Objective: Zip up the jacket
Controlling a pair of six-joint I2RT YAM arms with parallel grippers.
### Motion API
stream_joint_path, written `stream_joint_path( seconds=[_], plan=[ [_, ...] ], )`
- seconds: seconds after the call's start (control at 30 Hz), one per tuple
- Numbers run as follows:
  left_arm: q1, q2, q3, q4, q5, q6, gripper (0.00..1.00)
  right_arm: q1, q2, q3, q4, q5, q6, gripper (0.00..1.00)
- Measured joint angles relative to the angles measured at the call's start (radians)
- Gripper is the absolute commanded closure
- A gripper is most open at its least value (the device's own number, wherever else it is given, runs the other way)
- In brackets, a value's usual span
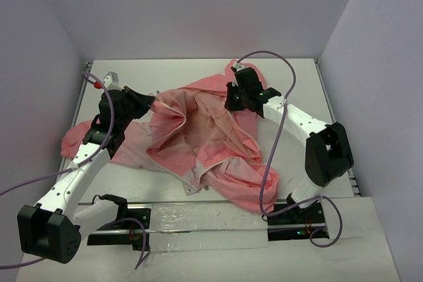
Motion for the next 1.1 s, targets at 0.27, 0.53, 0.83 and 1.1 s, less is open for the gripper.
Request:
stream_joint_path(
  seconds=[0.27,0.53,0.83,1.1],
  plan=[
    [0.002,-0.005,0.000,-0.017,-0.001,0.007,1.00,-0.106,0.002,-0.020,0.080,-0.169,0.022,1.00],
    [0.003,0.003,0.000,0.006,0.055,0.038,1.00,-0.083,-0.049,-0.122,0.238,-0.273,0.071,1.00],
    [0.003,0.043,-0.039,0.222,0.351,0.121,1.00,-0.012,-0.167,-0.229,0.480,-0.387,0.148,1.00],
    [0.003,0.122,-0.038,0.451,0.602,0.097,1.00,-0.012,-0.230,-0.261,0.583,-0.436,0.165,1.00]
  ],
)
